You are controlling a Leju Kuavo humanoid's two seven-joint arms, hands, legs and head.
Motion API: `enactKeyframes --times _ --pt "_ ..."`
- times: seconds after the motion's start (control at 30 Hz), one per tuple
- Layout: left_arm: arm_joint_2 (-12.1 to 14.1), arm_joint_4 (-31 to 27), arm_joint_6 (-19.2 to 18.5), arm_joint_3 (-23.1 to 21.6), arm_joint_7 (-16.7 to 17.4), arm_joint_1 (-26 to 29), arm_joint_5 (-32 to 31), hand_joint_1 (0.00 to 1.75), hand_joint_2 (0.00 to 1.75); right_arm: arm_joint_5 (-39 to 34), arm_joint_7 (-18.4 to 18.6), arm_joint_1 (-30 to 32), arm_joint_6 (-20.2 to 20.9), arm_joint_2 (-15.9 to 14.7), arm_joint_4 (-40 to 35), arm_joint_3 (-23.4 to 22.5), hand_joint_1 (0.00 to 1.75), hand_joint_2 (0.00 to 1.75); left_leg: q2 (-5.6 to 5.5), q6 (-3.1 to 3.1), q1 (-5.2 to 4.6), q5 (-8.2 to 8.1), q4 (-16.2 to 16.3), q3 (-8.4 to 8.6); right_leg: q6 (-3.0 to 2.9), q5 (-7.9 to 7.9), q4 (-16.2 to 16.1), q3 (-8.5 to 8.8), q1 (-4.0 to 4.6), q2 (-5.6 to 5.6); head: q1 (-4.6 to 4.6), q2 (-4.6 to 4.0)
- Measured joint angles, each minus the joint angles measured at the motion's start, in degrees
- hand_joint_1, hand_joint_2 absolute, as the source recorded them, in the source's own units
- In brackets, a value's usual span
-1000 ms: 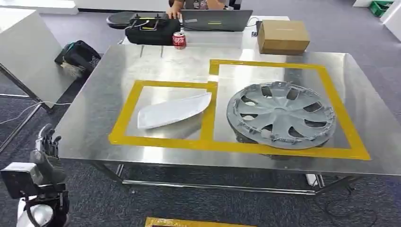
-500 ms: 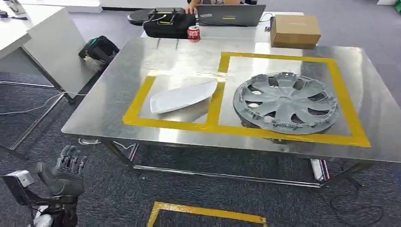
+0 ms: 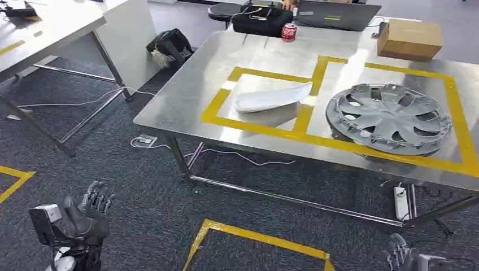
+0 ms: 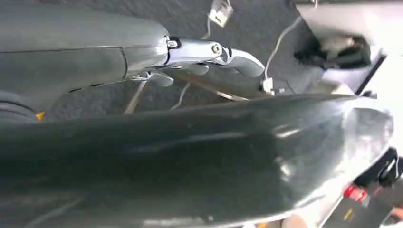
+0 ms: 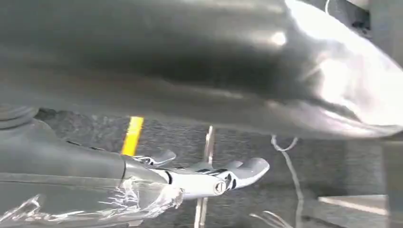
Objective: Take the parts from the cabinet and place them on the table.
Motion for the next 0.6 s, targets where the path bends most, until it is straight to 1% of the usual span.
enactKeyframes --times 0.03,0.07,0.1,0.13,0.17,0.2,0.23,0.27,0.3,0.33,0.37,0.4,0.43,0.47,0.5,0.53,0.57,0.6 --pt "0.02 0.24 -0.07 -0.28 -0.11 -0.33 0.00 0.00 0.00 -0.55 -0.07 0.23 -0.83 -0.92 0.17 1.16 0.00 0.00 -0.61 0.29 -0.12 0.60 0.00 -0.72 -0.02 -3.42 4.15 -1.20 0.08 1.73 0.00 0.00" --pt "0.02 0.50 -0.09 -0.68 -0.15 -0.62 0.04 0.00 0.00 -1.06 -0.09 0.40 -1.25 -1.52 0.37 1.85 0.00 0.00 -1.26 0.51 -0.29 1.20 0.02 -1.49 -0.15 -6.22 8.75 -2.62 0.21 2.59 0.13 0.00" --pt "0.04 0.90 -0.11 -1.07 -0.22 -0.69 0.22 0.00 0.00 -1.92 -0.13 0.51 -1.77 -2.39 0.68 2.82 0.00 0.00 -1.98 0.62 -0.57 1.89 0.04 -2.36 -0.40 -8.29 13.12 -3.81 0.44 3.06 0.18 0.00" --pt "0.09 1.16 -0.09 -1.16 -0.22 -0.66 0.37 0.00 0.00 -2.43 -0.15 0.56 -2.17 -3.02 0.92 3.55 0.00 0.00 -2.60 0.70 -0.76 2.45 0.09 -3.05 -0.74 -8.62 14.90 -3.96 0.66 3.21 0.16 0.00" --pt "0.11 1.47 -0.09 -1.23 -0.22 -0.62 0.50 0.00 0.00 -2.94 -0.15 0.62 -2.70 -3.70 1.14 4.42 0.00 0.00 -3.28 0.75 -0.95 3.06 0.13 -3.83 -1.18 -7.44 14.24 -2.68 0.97 3.30 0.13 0.00" --pt "0.15 1.72 -0.09 -1.29 -0.22 -0.64 0.52 0.00 0.00 -3.41 -0.15 0.67 -3.35 -4.26 1.29 5.23 0.00 0.00 -4.10 0.73 -1.07 3.57 0.16 -4.42 -1.65 -5.46 11.13 -0.17 1.29 3.54 0.11 0.00" --pt "0.20 1.84 -0.09 -1.38 -0.22 -0.70 0.59 0.00 0.00 -3.68 -0.15 0.71 -3.81 -4.77 1.42 5.89 0.00 0.00 -4.88 0.66 -1.13 4.03 0.16 -4.85 -2.16 -3.58 6.47 3.12 1.53 4.25 0.13 0.00" --pt "0.22 1.95 -0.09 -1.51 -0.22 -0.81 0.66 0.00 0.00 -3.87 -0.15 0.71 -4.09 -5.27 1.53 6.52 0.00 0.00 -5.62 0.55 -1.12 4.46 0.17 -5.18 -2.69 -2.42 1.27 6.74 1.67 6.18 0.13 0.00" --pt "0.18 2.01 -0.09 -1.64 -0.24 -0.98 0.81 0.00 0.00 -4.09 -0.15 0.67 -4.53 -5.93 1.57 7.09 0.00 0.00 -6.12 0.41 -1.21 4.92 0.20 -5.56 -3.35 -3.55 -3.16 9.47 1.71 9.07 0.13 0.00" --pt "0.18 2.01 -0.09 -1.73 -0.24 -1.22 1.03 0.00 0.00 -4.29 -0.20 0.75 -4.75 -6.26 1.62 7.53 0.00 0.00 -6.75 0.24 -1.33 5.36 0.34 -5.92 -3.14 -3.56 -4.61 10.60 1.38 8.94 0.02 0.00" --pt "0.20 2.08 -0.09 -1.84 -0.26 -1.22 1.22 0.00 0.00 -4.51 -0.15 0.80 -5.10 -6.63 1.75 8.12 0.00 0.00 -7.49 -0.14 -1.27 5.86 0.33 -6.20 -3.13 -3.61 -4.66 9.57 1.67 8.26 0.18 0.00" --pt "0.29 2.12 -0.09 -1.82 -0.26 -1.09 1.36 0.00 0.00 -4.70 -0.15 0.80 -5.49 -7.00 1.86 8.55 0.00 0.00 -8.09 -0.53 -1.12 6.28 0.20 -6.41 -3.27 -3.56 -4.52 9.46 1.82 7.57 -0.02 0.00" --pt "0.41 2.21 -0.11 -1.82 -0.35 -0.93 1.51 0.00 0.00 -4.94 -0.15 0.82 -5.64 -7.32 1.90 9.00 0.00 0.00 -8.89 -0.90 -1.21 6.62 -0.02 -6.59 -3.60 -3.27 -4.68 9.42 1.74 6.88 0.09 0.00" --pt "0.72 2.25 -0.22 -1.84 -0.50 -0.75 1.62 0.00 0.00 -5.25 -0.18 0.79 -5.93 -7.50 1.99 9.56 0.00 0.00 -8.23 -0.86 -1.14 6.35 0.53 -6.90 -3.87 -2.60 -5.12 9.36 1.20 5.84 0.18 0.00" --pt "0.70 2.25 -0.44 -1.88 -0.75 -0.74 1.70 0.00 0.00 -5.62 -0.22 0.76 -6.36 -7.96 2.06 9.86 0.00 0.00 -5.41 -1.23 -1.36 4.10 2.28 -7.78 -4.15 -2.33 -5.17 9.01 1.21 5.30 -0.32 0.00" --pt "0.70 2.27 -0.59 -1.99 -0.85 -0.93 1.70 0.00 0.00 -5.80 -0.24 0.92 -6.59 -8.16 2.10 10.21 0.00 0.00 -3.67 -1.62 -1.18 1.12 5.71 -9.20 -4.41 -2.12 -5.16 8.75 1.21 4.38 -0.79 0.00" --pt "0.70 2.30 -0.70 -2.10 -0.92 -1.04 1.70 0.00 0.00 -6.04 -0.26 1.18 -6.89 -8.44 2.25 10.67 0.00 0.00 -2.66 -2.07 -0.88 -1.98 10.71 -11.05 -4.39 -1.94 -5.15 8.45 1.23 3.37 -0.74 0.00" --pt "0.72 2.34 -0.72 -2.21 -0.96 -0.99 1.70 0.00 0.00 -6.17 -0.33 1.30 -7.28 -8.77 2.38 11.02 0.00 0.00 -2.25 -2.45 -0.67 -4.08 15.30 -12.69 -4.32 -1.78 -5.12 8.12 1.23 2.36 -0.78 0.00"
